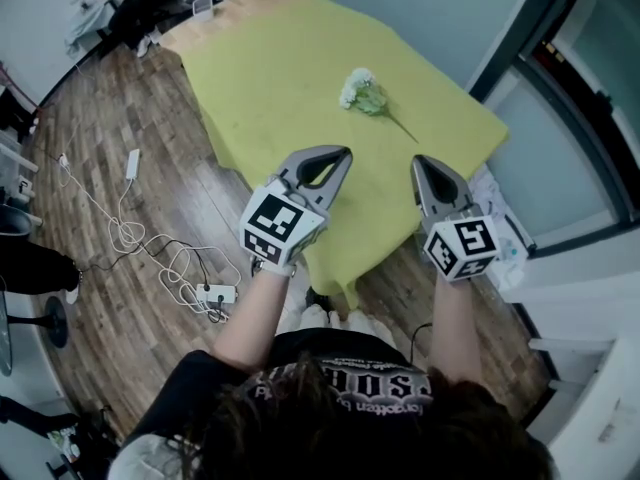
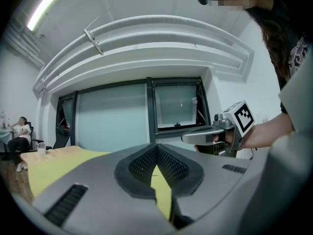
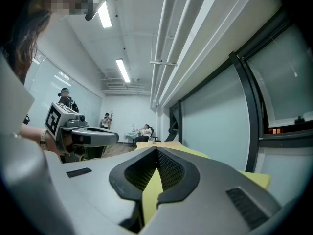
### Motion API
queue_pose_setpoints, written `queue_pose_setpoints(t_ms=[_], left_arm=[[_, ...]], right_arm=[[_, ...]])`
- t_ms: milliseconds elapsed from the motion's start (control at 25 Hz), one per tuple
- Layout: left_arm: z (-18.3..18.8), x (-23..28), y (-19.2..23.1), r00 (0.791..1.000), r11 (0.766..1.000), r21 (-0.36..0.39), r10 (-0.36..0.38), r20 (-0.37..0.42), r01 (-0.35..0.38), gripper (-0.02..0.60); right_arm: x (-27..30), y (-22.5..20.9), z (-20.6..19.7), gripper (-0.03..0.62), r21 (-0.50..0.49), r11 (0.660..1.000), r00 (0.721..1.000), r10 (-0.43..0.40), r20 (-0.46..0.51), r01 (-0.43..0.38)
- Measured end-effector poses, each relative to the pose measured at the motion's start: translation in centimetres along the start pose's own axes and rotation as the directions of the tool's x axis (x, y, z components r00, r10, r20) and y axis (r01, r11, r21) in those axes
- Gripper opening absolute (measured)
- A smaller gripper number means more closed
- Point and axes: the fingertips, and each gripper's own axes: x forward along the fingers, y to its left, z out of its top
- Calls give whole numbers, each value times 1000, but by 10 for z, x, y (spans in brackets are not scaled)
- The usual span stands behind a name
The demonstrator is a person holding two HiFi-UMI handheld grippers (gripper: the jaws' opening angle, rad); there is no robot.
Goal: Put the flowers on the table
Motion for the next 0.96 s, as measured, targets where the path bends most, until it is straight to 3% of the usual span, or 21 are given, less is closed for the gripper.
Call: queue_pose_setpoints(t_ms=[960], left_arm=[[3,-5,-3,1000,1000,-1,19,3,-19,-2]], right_arm=[[-5,2,0,31,-30,1000,1000,-2,-13,2]])
